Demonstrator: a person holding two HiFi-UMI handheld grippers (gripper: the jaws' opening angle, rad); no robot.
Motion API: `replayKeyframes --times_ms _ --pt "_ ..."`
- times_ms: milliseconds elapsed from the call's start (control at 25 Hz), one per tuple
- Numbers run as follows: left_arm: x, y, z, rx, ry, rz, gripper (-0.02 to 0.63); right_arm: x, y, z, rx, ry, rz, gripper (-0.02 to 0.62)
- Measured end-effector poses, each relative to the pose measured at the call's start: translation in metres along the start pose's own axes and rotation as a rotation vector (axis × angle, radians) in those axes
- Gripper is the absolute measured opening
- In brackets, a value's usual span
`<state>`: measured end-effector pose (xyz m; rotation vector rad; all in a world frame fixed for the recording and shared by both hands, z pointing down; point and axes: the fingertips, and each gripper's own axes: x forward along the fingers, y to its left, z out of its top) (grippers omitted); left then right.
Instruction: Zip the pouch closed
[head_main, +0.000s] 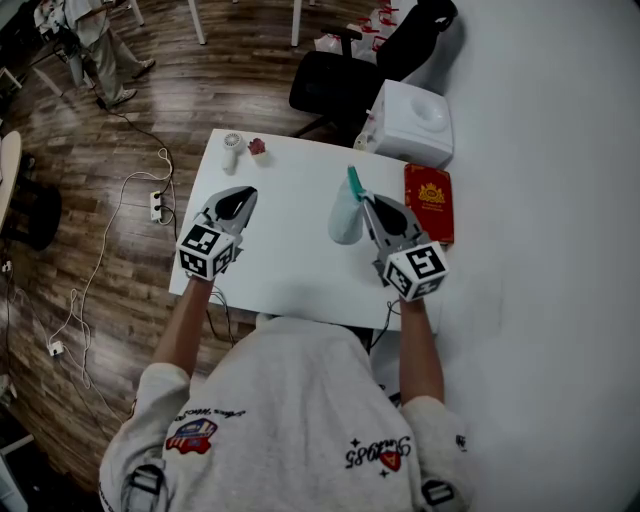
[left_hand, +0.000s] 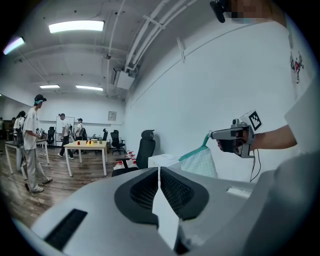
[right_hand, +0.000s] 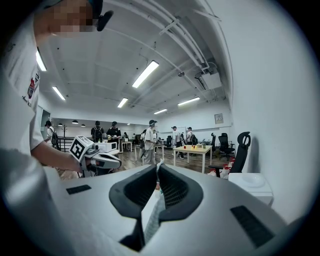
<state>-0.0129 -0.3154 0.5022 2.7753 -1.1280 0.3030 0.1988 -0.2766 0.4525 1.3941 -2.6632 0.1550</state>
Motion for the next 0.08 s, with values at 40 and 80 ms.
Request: replayKeyframes --times_ms 40,80 --pt "0.001 0.0 -0.0007 -0.001 0.001 0.0 0.017 0.0003 -0.0006 -0.0005 0.0 0.001 0.001 0.024" --pt "0.0019 0.0 -0.0015 -0.002 0.002 -0.001 0.017 0.0005 -0.0012 -0.0011 0.0 0.001 0.003 0.025"
